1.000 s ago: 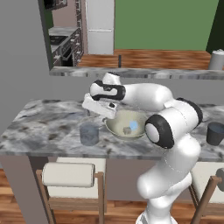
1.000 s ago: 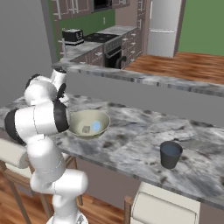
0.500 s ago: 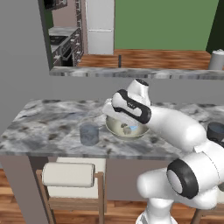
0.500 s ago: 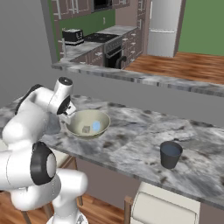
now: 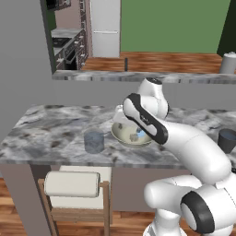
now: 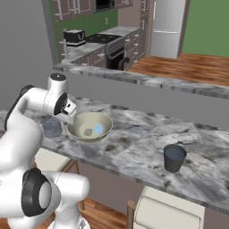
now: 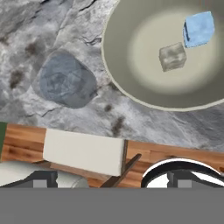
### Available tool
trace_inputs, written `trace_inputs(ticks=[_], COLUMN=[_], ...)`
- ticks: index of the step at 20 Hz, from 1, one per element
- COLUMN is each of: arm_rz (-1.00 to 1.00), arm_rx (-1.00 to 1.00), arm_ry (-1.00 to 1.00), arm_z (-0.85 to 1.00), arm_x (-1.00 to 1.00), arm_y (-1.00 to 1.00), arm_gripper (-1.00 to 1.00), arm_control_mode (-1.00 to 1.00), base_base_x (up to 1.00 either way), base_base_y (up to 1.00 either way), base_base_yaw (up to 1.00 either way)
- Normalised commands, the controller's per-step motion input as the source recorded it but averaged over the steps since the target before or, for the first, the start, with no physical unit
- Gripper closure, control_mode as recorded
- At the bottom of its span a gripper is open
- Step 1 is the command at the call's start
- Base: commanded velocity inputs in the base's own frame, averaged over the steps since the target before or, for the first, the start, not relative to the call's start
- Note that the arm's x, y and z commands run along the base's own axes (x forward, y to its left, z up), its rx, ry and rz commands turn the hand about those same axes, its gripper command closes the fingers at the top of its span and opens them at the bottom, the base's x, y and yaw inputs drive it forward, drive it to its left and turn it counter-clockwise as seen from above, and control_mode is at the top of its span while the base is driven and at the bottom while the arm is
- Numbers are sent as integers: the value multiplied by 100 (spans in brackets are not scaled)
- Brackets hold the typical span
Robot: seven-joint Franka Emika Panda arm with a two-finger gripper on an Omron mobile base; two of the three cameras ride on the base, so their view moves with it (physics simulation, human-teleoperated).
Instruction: There are four ice cubes in the ice bowl. Place two ice cubes in each glass of water.
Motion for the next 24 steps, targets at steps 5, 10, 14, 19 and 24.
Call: trace_inputs(ticks=[5, 10, 14, 19, 24], arm_rz=[13, 10, 4, 0, 0], arm_rx=[-18, -5, 0, 1, 0], arm_ry=[0, -4, -10, -10, -2], arm_z=[21, -15, -40, -31, -30], arm_x=[0, 0, 0, 0, 0], arm_y=[-19, -62, -76, -34, 0], arm_gripper=[-100, -100, -100, -100, -100], arm_control_mode=[-100, -100, -100, -100, -100], base_base_x=[0, 0, 0, 0, 0], base_base_y=[0, 0, 0, 0, 0], base_base_yaw=[0, 0, 0, 0, 0])
